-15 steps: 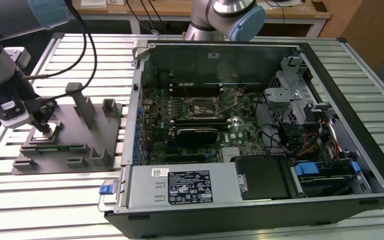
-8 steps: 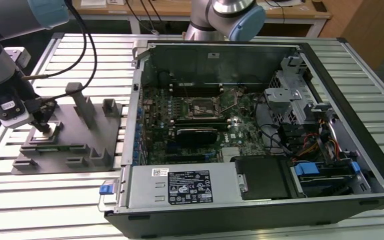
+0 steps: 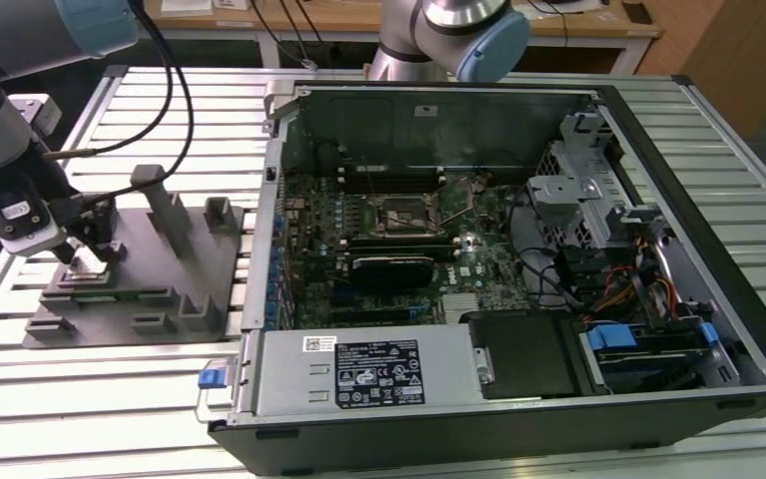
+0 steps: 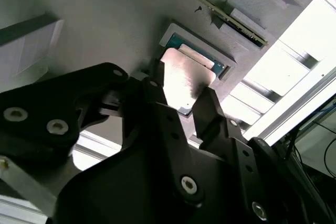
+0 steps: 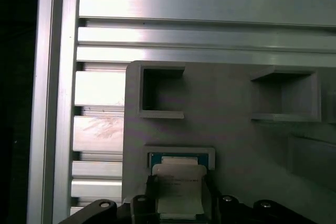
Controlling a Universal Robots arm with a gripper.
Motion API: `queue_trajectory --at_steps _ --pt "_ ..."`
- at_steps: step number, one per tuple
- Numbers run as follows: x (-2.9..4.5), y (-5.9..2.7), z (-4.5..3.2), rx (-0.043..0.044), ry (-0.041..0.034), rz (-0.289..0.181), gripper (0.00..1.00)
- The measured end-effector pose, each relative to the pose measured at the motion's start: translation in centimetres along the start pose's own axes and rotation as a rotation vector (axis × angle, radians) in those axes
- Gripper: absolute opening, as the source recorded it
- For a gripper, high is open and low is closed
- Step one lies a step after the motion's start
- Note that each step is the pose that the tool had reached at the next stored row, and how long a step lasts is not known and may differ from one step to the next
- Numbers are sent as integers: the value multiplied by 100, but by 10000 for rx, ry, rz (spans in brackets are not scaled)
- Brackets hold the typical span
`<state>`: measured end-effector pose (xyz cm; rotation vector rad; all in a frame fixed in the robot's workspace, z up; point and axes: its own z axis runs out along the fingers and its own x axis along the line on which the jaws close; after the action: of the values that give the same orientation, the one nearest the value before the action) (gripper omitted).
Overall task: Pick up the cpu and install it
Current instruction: 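Pick up the cpu and move it towards the insertion slot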
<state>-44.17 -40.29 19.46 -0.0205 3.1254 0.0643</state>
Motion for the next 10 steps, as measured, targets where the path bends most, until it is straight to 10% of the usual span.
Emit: queue_trajectory --at_steps 5,10 --pt "0 0 0 3 0 0 65" --pt "0 -1 19 11 -19 475 65"
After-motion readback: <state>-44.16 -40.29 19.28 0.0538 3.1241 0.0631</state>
